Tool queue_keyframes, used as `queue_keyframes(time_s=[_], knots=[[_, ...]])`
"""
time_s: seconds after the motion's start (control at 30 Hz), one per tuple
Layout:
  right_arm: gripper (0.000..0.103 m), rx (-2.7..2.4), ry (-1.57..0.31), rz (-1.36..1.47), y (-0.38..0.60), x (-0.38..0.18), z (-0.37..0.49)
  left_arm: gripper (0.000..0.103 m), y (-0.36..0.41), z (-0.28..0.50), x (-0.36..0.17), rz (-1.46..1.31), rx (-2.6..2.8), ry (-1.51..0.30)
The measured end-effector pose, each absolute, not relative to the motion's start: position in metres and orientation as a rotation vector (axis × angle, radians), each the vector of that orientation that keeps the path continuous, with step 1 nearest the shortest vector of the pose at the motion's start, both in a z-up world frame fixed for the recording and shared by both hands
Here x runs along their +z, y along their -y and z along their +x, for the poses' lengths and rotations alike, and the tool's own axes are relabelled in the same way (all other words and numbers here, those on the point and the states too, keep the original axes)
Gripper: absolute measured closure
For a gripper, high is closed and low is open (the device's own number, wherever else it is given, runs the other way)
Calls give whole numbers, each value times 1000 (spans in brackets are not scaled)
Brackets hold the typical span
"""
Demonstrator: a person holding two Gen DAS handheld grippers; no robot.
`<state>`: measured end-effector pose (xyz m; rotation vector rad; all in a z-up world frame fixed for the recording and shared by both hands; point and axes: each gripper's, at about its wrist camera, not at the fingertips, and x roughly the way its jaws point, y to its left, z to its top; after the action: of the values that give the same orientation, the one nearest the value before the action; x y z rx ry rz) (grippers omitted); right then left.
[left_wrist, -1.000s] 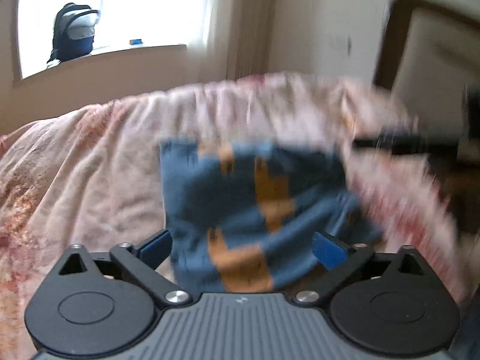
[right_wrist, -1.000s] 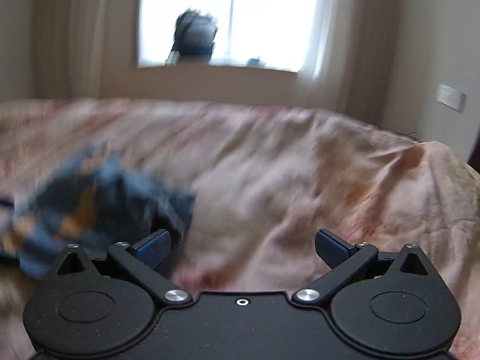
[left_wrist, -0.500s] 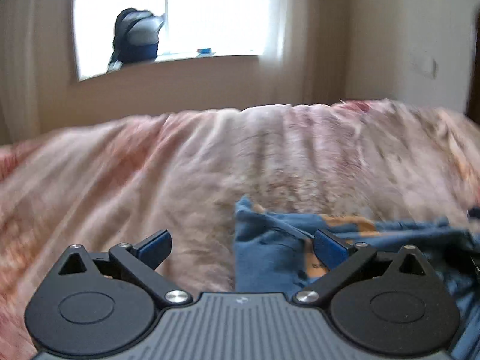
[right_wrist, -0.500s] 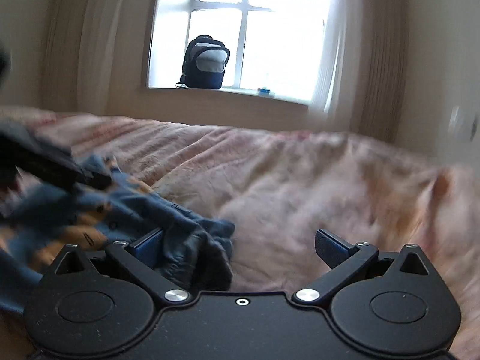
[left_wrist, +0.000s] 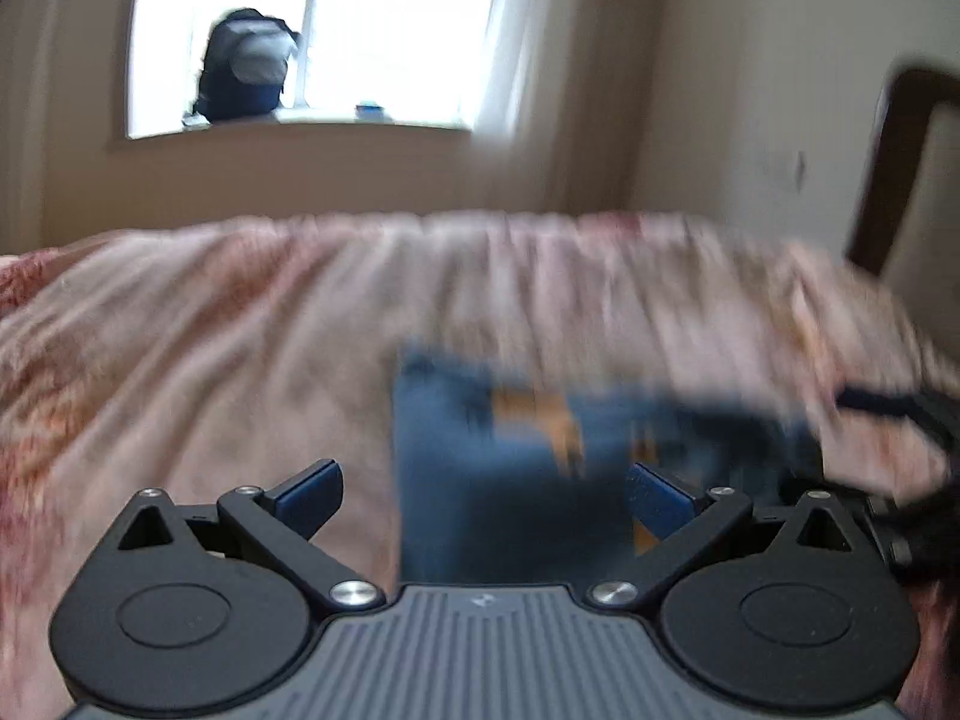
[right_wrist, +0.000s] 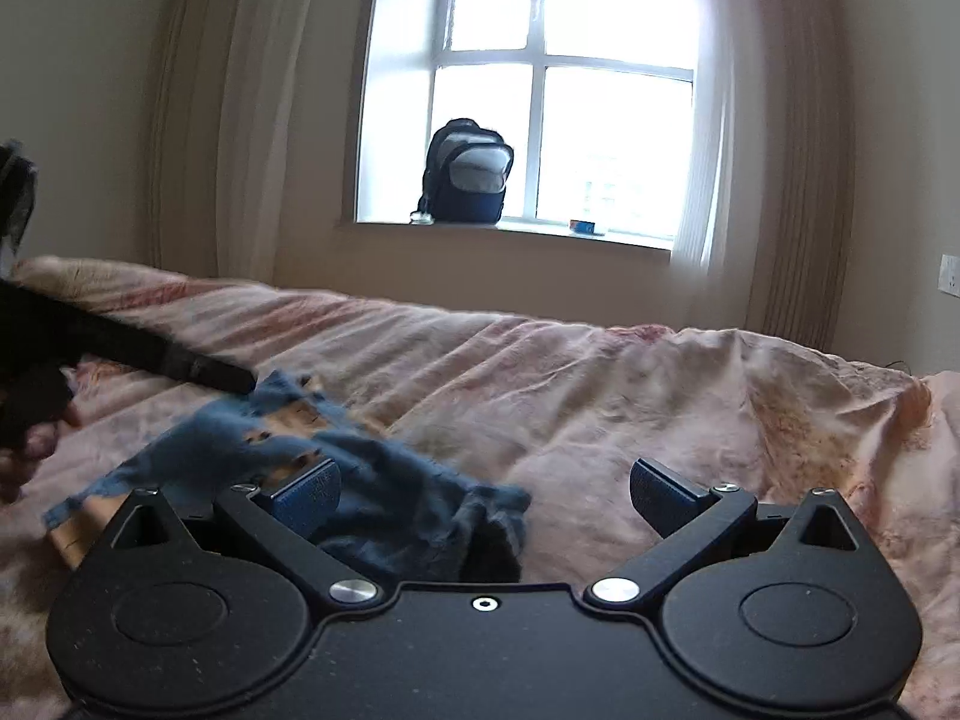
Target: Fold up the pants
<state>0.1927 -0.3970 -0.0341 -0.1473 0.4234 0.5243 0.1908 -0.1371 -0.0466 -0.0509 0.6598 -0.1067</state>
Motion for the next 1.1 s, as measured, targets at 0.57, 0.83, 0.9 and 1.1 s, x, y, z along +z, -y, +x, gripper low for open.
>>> queue_keyframes(time_s=[0.57,0.83,0.9,1.1], knots=[[0,482,-650,-86,402,-71,183,0,103,137,-61,-173,-30,-874],[0,366,-556,212,425,-34,172,0,86,120,-45,-294,-56,-825],[0,341,-524,282,429,-29,173,0,85,117,-40,-294,-57,-794],[0,213,-630,140,412,-63,194,0,91,123,-42,-254,-35,-810]])
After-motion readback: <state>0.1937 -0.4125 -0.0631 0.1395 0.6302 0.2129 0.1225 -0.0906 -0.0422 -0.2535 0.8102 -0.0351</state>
